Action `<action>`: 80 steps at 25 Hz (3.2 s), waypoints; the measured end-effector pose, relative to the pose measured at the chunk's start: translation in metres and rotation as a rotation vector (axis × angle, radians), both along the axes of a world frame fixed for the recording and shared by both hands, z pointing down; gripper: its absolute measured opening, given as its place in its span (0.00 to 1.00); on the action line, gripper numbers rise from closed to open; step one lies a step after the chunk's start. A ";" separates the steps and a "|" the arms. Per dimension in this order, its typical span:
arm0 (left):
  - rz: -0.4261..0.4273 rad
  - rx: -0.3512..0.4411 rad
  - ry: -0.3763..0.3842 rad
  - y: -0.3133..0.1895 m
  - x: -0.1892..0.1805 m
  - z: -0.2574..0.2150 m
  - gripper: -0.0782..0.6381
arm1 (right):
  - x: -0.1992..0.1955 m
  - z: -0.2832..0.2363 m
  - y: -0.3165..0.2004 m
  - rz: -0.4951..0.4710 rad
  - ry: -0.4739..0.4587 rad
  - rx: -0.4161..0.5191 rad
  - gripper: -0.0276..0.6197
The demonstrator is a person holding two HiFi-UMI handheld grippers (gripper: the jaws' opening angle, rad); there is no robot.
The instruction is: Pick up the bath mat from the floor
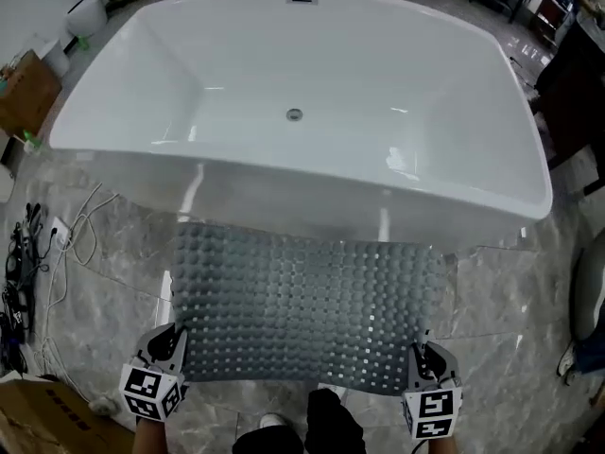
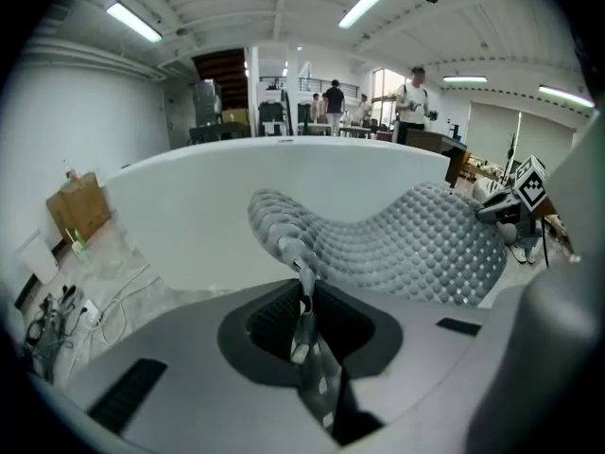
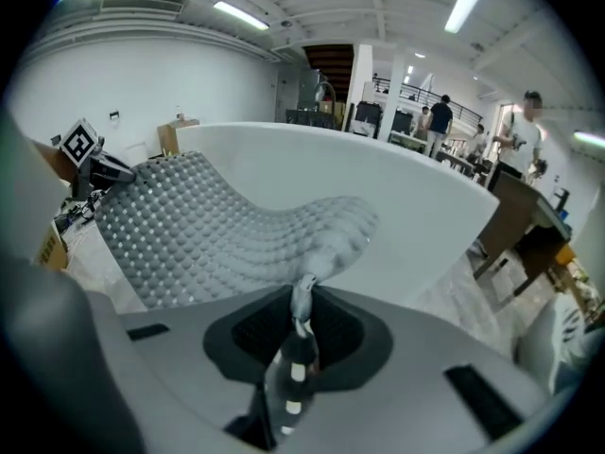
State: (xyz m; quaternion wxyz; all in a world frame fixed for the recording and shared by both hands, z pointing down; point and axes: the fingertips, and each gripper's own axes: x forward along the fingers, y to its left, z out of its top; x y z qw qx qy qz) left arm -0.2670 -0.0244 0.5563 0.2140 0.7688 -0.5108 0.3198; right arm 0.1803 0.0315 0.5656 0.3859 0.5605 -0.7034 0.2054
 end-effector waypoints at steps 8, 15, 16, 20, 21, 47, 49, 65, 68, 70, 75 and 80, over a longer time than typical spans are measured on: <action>0.013 0.071 0.005 -0.005 0.031 -0.208 0.18 | 0.018 -0.212 -0.005 0.031 -0.008 0.092 0.15; -0.004 0.218 0.015 -0.022 0.054 -0.361 0.18 | 0.039 -0.359 -0.032 0.054 -0.003 0.254 0.16; -0.002 0.242 0.012 -0.024 0.056 -0.381 0.17 | 0.041 -0.377 -0.034 0.057 -0.004 0.276 0.16; 0.015 0.344 0.011 -0.032 0.062 -0.447 0.17 | 0.049 -0.441 -0.046 0.062 0.007 0.366 0.16; 0.017 0.367 0.014 -0.034 0.062 -0.460 0.17 | 0.049 -0.453 -0.048 0.073 0.001 0.392 0.16; 0.184 0.615 0.172 -0.042 0.000 -0.575 0.17 | -0.065 -0.596 0.014 0.295 0.057 0.663 0.16; 0.176 0.617 0.174 -0.039 0.003 -0.578 0.17 | -0.061 -0.600 0.015 0.286 0.060 0.668 0.16; 0.128 0.663 0.141 -0.024 0.015 -0.598 0.17 | -0.040 -0.607 0.002 0.233 0.036 0.687 0.15; 0.107 0.667 0.149 -0.023 0.011 -0.599 0.17 | -0.042 -0.607 -0.001 0.222 0.033 0.686 0.15; 0.105 0.674 0.144 -0.021 0.009 -0.599 0.17 | -0.043 -0.607 -0.002 0.217 0.029 0.689 0.15; 0.092 0.679 0.143 -0.016 0.006 -0.600 0.17 | -0.047 -0.610 -0.004 0.201 0.025 0.696 0.15; 0.084 0.678 0.150 -0.014 0.007 -0.596 0.17 | -0.048 -0.604 -0.006 0.194 0.015 0.695 0.15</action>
